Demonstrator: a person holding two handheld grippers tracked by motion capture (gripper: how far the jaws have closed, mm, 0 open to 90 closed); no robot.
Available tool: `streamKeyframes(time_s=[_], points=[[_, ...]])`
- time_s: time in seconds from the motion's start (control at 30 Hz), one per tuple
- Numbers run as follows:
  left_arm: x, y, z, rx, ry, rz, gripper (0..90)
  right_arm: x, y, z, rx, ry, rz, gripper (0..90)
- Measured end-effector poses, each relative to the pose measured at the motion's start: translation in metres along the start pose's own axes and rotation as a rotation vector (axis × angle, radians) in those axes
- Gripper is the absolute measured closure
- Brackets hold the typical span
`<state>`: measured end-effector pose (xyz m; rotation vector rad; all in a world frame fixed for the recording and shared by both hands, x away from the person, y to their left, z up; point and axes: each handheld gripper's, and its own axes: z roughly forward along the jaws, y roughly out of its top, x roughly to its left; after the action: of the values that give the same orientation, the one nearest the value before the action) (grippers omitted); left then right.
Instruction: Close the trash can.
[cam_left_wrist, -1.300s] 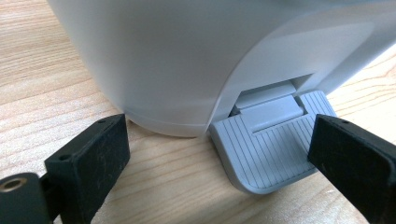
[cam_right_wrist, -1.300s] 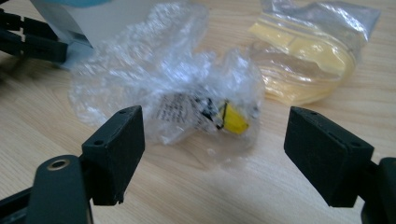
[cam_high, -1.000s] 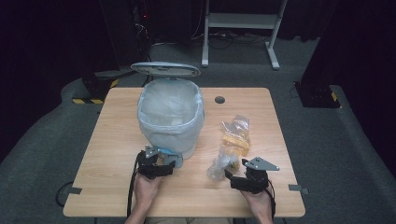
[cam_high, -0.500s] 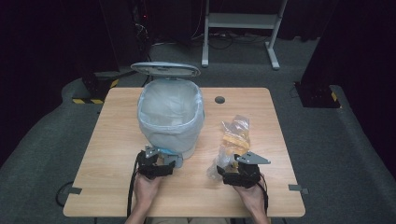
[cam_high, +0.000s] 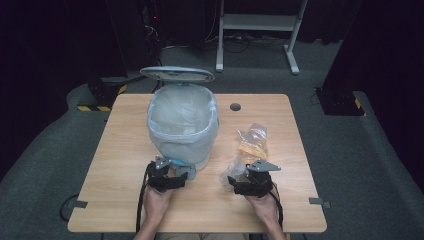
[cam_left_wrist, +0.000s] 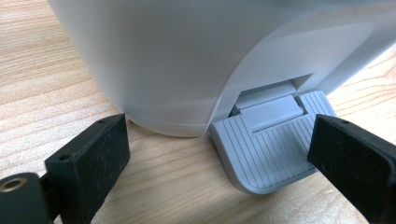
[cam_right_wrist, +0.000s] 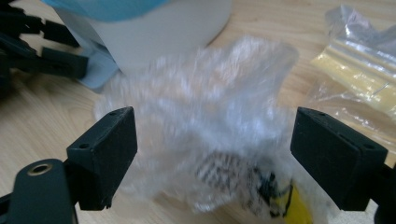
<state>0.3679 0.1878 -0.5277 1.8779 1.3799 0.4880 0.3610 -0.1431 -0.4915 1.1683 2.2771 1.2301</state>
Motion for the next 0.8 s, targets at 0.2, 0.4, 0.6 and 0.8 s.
streamKeyframes(time_s=[0.2,0.4,0.6,0.8], points=[[-0.001,0.0,0.0,0.007,-0.006,-0.008,5.7,-0.002,-0.002,0.012,0.033,-0.013,-0.01,16.4],[0.0,0.0,0.0,-0.001,0.0,0.001,5.7,-0.002,-0.004,0.02,0.061,-0.026,-0.029,21.4],[0.0,0.0,0.0,0.006,-0.007,-0.006,5.7,-0.001,-0.008,0.027,0.09,-0.046,-0.037,33.5],[0.0,0.0,0.0,0.002,0.0,-0.002,5.7,-0.001,-0.012,0.026,0.084,-0.077,-0.058,50.7]])
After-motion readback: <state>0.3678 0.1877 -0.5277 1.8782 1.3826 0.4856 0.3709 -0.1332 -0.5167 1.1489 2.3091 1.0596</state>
